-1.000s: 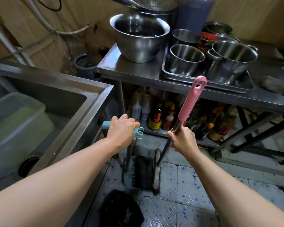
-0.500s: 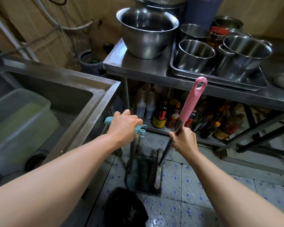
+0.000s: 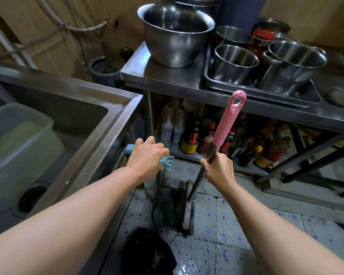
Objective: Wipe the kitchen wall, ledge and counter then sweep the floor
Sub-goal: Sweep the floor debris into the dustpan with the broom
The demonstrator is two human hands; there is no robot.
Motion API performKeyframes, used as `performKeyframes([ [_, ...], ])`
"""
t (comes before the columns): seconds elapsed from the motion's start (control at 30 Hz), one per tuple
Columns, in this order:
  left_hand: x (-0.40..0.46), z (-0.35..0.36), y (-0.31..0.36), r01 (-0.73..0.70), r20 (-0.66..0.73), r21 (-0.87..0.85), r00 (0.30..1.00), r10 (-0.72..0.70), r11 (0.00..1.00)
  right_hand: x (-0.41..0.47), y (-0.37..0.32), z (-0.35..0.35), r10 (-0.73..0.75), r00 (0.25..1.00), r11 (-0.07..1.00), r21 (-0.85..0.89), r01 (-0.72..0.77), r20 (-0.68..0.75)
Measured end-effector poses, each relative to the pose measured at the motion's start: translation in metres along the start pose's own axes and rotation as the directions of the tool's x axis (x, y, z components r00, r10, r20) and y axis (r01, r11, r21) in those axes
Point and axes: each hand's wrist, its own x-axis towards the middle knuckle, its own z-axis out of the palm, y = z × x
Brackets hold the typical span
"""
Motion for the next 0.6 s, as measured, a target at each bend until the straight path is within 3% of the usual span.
performKeyframes([
  [0.6, 0.0, -0.004, -0.014, 0.081, 0.009, 0.035, 0.997, -0.081, 0.996, -0.011, -0.003, 0.001, -0.023, 0.998, 1.0, -0.008, 0.022, -0.053],
])
